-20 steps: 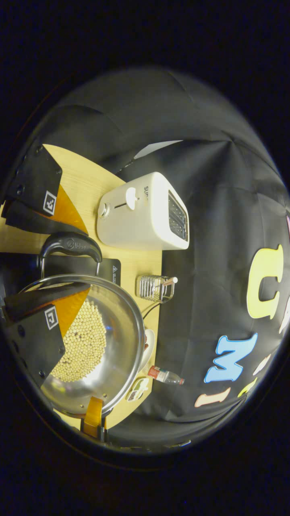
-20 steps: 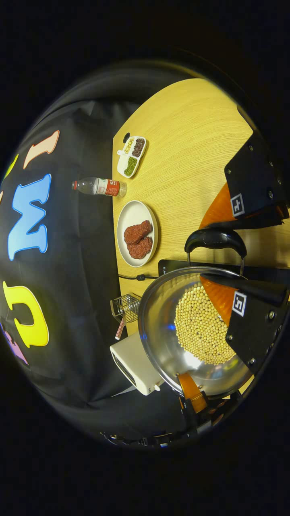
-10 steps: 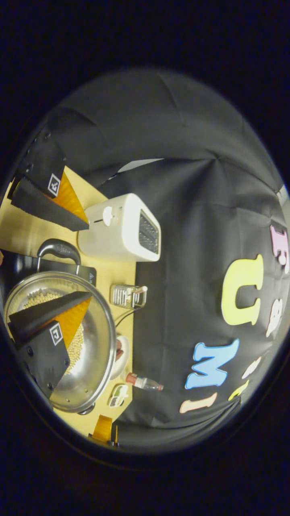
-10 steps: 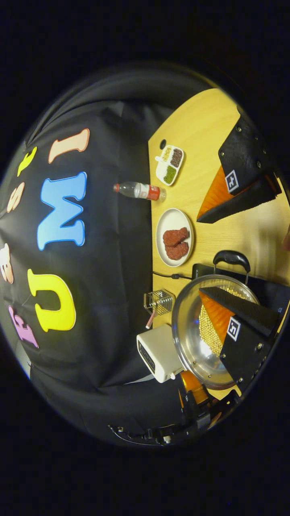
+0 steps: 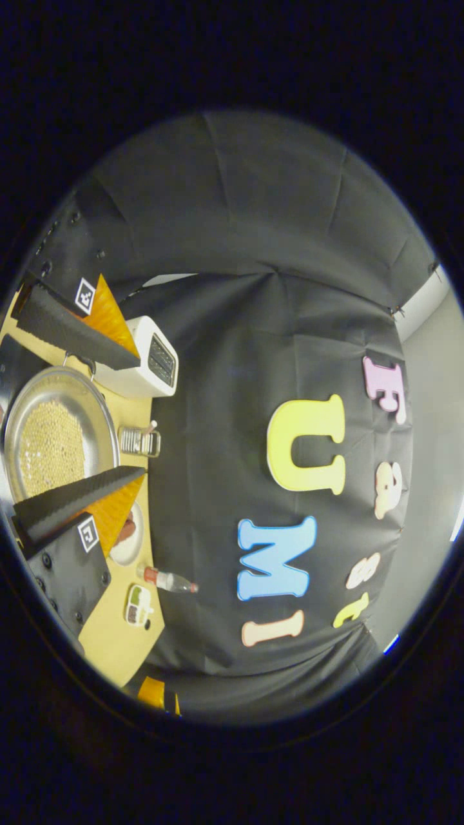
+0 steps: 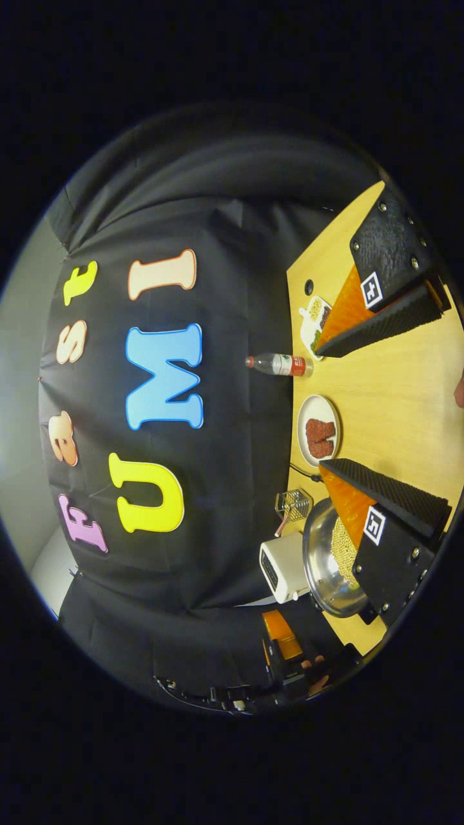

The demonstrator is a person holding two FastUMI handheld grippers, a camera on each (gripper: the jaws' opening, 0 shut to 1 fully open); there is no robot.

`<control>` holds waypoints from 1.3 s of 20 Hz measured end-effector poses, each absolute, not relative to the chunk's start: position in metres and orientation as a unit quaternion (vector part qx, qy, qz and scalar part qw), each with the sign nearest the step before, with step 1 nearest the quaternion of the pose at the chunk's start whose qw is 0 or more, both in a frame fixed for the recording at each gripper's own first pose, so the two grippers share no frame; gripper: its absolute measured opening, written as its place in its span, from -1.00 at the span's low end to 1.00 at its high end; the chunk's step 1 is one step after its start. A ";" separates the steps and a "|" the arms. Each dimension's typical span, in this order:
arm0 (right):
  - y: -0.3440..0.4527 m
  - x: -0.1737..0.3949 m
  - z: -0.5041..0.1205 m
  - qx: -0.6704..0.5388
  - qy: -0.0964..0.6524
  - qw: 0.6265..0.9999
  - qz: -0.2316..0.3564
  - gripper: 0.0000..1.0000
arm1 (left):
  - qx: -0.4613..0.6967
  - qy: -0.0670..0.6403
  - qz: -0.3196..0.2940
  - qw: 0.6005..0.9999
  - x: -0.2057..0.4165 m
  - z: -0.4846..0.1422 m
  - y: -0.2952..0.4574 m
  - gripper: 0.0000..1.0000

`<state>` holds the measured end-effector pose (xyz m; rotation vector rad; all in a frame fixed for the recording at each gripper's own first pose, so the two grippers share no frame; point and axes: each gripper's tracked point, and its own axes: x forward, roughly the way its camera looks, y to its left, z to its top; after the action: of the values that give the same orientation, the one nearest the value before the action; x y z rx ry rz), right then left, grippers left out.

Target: First push the handle of the pot to place it horizontally, then grasp the pot with both hands and set it on the induction cooktop.

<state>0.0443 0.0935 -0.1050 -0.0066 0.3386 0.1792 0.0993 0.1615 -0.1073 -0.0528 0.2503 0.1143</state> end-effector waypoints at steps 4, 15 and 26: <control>0.042 0.012 -0.075 -0.007 0.140 0.986 0.094 0.91 | -0.024 0.090 0.044 0.995 0.054 -0.059 0.094 1.00; -0.040 -0.065 -0.004 0.009 0.073 0.993 0.089 0.91 | -0.001 0.033 0.009 0.999 -0.053 0.026 -0.022 1.00; -0.019 -0.081 0.022 0.027 0.040 0.996 0.080 0.91 | 0.021 0.014 0.029 0.999 -0.087 0.046 0.012 0.96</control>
<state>-0.0809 -0.0188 0.0215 0.0532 0.0803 0.1611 -0.0869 0.0124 0.0462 0.0424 0.0281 0.0587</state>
